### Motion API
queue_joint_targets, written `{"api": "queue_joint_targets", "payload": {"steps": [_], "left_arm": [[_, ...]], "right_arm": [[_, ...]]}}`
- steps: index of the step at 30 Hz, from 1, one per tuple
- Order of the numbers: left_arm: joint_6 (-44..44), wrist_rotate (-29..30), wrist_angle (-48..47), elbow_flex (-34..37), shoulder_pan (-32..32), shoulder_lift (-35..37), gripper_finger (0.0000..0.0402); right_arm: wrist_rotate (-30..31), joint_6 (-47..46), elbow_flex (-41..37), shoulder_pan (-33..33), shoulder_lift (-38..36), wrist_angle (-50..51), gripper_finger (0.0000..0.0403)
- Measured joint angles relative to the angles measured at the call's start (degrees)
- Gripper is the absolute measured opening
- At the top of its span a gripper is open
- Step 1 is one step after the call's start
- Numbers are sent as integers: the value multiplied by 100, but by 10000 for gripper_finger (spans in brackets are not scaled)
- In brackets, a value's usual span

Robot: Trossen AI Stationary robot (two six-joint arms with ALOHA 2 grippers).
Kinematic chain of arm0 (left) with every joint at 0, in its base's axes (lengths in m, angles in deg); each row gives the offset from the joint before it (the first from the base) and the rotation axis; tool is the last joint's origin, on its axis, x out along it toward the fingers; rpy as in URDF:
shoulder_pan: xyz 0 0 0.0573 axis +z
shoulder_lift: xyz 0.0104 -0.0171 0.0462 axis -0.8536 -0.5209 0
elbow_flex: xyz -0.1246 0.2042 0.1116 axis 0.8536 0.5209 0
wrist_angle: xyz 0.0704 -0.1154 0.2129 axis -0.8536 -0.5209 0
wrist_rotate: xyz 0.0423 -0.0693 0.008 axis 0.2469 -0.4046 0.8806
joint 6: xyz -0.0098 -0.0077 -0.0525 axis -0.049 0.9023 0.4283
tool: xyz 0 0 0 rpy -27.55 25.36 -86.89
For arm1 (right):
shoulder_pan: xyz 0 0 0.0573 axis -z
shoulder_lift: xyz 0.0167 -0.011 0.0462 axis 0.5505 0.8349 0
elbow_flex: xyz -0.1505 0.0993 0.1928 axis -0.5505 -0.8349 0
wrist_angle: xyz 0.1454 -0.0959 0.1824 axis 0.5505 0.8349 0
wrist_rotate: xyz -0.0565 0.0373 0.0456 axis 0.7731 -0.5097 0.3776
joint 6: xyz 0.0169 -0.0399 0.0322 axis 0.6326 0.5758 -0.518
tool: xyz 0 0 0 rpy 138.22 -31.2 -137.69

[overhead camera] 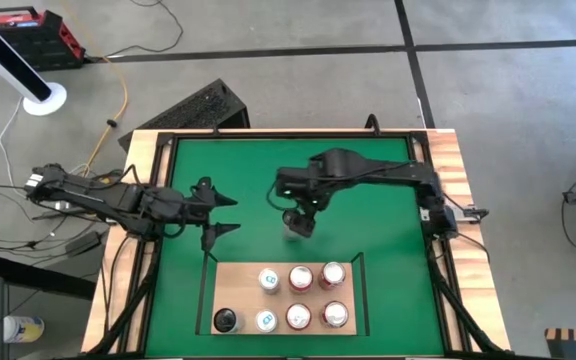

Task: Place canned beverage on shelf
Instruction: Put the white soda can on the shelf aligned with the other white soda can

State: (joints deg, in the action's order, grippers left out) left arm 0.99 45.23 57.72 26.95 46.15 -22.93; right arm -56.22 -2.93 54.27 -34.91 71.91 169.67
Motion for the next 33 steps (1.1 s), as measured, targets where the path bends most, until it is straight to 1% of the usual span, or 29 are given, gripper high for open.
{"api": "queue_joint_targets", "payload": {"steps": [2,5,7,10,13,19,23,26,29,33], "left_arm": [[-111,-59,249,0,87,-74,302],[-347,-570,693,0,391,-275,302],[-469,-1102,1106,-3,672,-517,302],[-631,-1830,1449,-46,1104,-971,302],[-1018,-2229,1507,-327,1431,-1523,302],[-2087,-2380,1574,-1126,1644,-2655,302],[-2560,-2591,1565,-1452,1647,-3258,302],[-2712,-2863,1539,-1587,1650,-3662,302],[-2843,-2889,1520,-1670,1665,-3993,302],[-2847,-2907,1602,-1820,1720,-4296,302]], "right_arm": [[17,14,-2,-110,-269,-6,372],[138,-12,0,-308,-623,-1,372],[479,-145,0,-476,-808,-5,372],[945,-440,0,-739,-1026,-5,372],[1355,-779,0,-1022,-1210,-3,372],[1958,-1253,-1,-1650,-1280,-3,372],[2126,-1445,-2,-1979,-1277,-1,372],[2170,-1591,-2,-2149,-1276,-4,372],[2318,-1705,-2,-2230,-1272,-5,372],[2325,-1708,-2,-2287,-1272,-6,372]]}}
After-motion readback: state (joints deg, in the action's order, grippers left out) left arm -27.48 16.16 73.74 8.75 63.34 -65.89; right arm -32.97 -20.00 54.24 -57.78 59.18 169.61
